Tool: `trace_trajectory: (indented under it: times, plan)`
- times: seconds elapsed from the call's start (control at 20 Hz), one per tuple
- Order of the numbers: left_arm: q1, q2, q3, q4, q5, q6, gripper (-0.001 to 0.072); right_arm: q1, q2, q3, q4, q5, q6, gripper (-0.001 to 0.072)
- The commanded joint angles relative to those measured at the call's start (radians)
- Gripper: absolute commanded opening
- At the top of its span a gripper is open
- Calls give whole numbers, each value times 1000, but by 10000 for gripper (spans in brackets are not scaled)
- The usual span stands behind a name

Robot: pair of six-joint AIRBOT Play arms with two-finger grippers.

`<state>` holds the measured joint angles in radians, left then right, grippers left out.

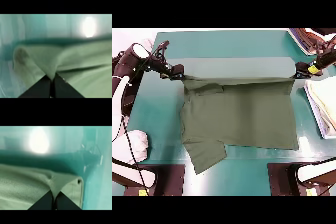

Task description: Fold the shirts.

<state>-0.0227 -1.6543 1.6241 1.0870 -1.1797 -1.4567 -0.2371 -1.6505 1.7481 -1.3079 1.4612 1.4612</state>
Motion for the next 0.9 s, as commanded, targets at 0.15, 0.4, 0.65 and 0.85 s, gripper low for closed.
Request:
trace_trajectory:
  times: [0.15,0.4,0.65,0.85]
  plan:
    - [-52,-7,-173,-9,-58,26,23,-1,117,-309,-53,-94,-16,19]
    - [-78,-6,-241,-3,-14,-6,242,-2,147,-446,-46,-152,-11,273]
    - [-57,151,-283,131,-83,-61,498,-27,288,-457,-46,-114,-49,337]
    - [-58,467,-640,202,-99,-117,499,-60,458,-558,-45,-118,-49,452]
